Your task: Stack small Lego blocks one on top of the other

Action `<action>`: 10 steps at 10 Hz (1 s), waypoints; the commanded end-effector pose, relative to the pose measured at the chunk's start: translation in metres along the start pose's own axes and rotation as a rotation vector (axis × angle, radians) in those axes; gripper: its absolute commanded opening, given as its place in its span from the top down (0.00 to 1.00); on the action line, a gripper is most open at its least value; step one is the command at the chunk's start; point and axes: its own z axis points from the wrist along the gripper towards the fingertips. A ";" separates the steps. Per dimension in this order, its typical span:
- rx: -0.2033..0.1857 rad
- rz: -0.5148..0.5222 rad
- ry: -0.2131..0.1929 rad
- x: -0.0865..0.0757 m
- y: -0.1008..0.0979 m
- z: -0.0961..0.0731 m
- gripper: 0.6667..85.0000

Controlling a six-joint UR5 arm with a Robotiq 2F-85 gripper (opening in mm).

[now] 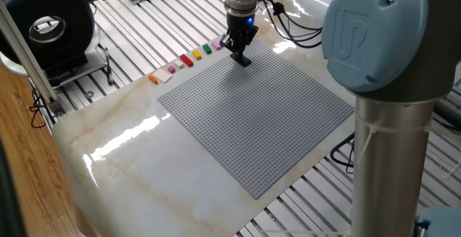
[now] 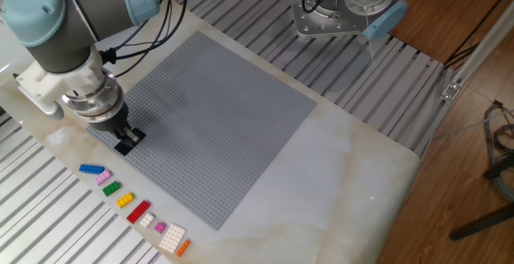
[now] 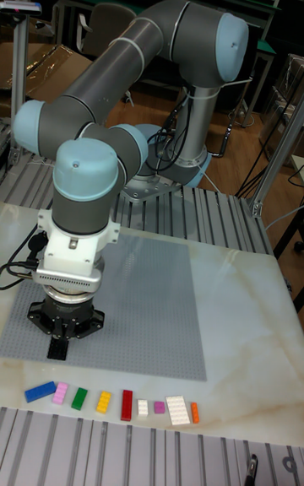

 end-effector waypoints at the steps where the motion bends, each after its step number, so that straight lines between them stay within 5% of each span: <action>1: -0.013 -0.001 -0.008 -0.002 -0.001 -0.002 1.00; 5: 0.018 0.020 0.072 0.014 -0.001 -0.017 1.00; 7: 0.038 0.029 0.076 0.015 -0.001 -0.015 1.00; 10: 0.017 0.000 0.050 0.016 -0.005 -0.009 1.00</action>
